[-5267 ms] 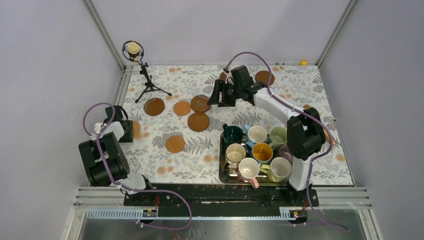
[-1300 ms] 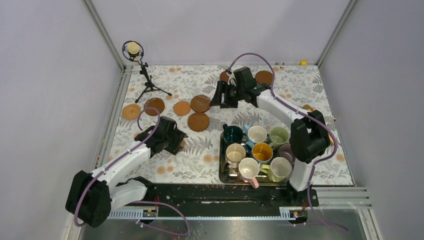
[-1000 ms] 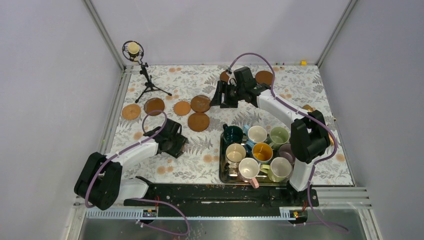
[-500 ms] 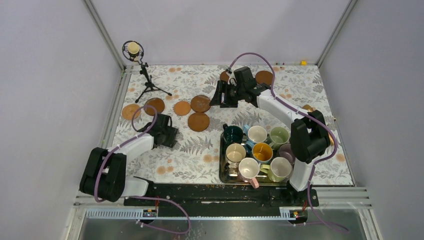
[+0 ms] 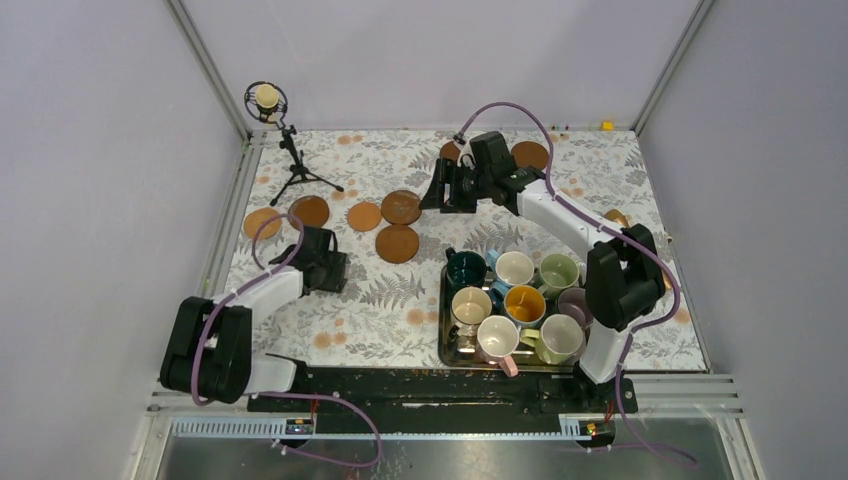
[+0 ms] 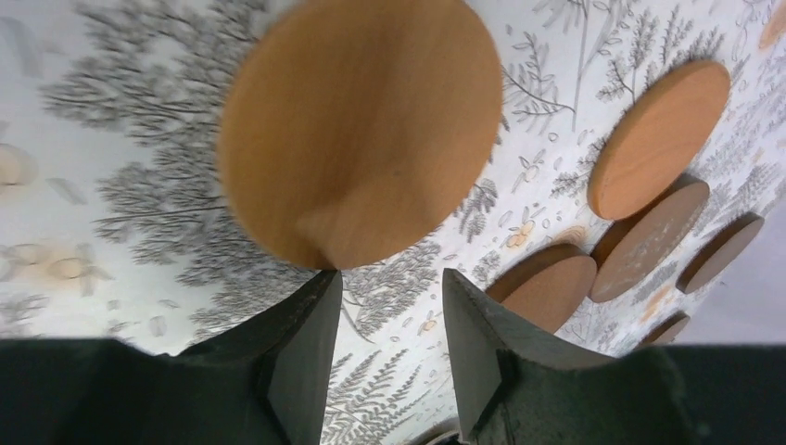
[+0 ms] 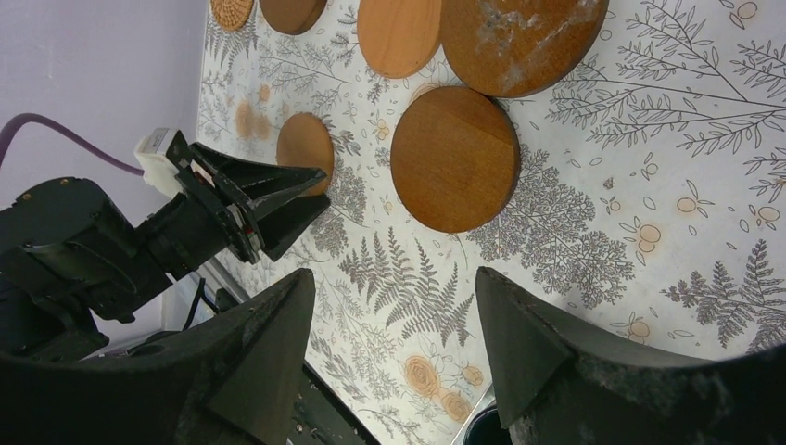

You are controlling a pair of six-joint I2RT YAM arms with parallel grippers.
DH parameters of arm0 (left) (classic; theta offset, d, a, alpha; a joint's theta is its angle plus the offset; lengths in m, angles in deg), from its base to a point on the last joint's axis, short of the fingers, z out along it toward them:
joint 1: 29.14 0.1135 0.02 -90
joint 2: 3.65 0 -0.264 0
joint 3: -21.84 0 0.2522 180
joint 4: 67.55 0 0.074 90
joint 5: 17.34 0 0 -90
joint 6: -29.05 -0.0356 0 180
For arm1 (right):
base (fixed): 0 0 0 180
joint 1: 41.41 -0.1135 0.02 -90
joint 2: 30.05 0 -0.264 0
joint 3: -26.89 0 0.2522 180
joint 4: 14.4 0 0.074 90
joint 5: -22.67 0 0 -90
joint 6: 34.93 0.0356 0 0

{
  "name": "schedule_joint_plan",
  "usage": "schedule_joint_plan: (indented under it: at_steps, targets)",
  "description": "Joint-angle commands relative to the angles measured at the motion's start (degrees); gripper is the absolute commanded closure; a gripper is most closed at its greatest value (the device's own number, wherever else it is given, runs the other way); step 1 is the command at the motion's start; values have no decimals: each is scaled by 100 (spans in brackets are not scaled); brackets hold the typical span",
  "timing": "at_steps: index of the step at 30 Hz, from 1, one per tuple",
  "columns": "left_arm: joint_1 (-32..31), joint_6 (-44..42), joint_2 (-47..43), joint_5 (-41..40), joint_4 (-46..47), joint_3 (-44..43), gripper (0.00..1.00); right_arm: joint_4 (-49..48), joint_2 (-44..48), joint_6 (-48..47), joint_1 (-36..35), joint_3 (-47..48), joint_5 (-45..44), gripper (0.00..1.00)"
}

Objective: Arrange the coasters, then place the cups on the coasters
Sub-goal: Move the coaster to the corner of the board.

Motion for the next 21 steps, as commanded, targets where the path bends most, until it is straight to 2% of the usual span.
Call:
schedule_joint_plan:
  at_steps: [1,9,15,20,21]
  targets:
    - [129,491,-338,-865,-901,180,53,-120,366,-58,47,-54,42,28]
    - [894,-20,-41,-712,-1021,-51,54,-173,415,-49,60,-88,67,28]
    - [1336,47,-340,-936,-1177,-58,55,-166,477,-66,62,-113,42,28]
    - [1235,-350,-593,-794,-1190,-386,57,-169,493,-76,69,-127,12,28]
    - [1056,-404,-583,-766,-1230,-476,56,-163,483,-75,69,-113,12,28]
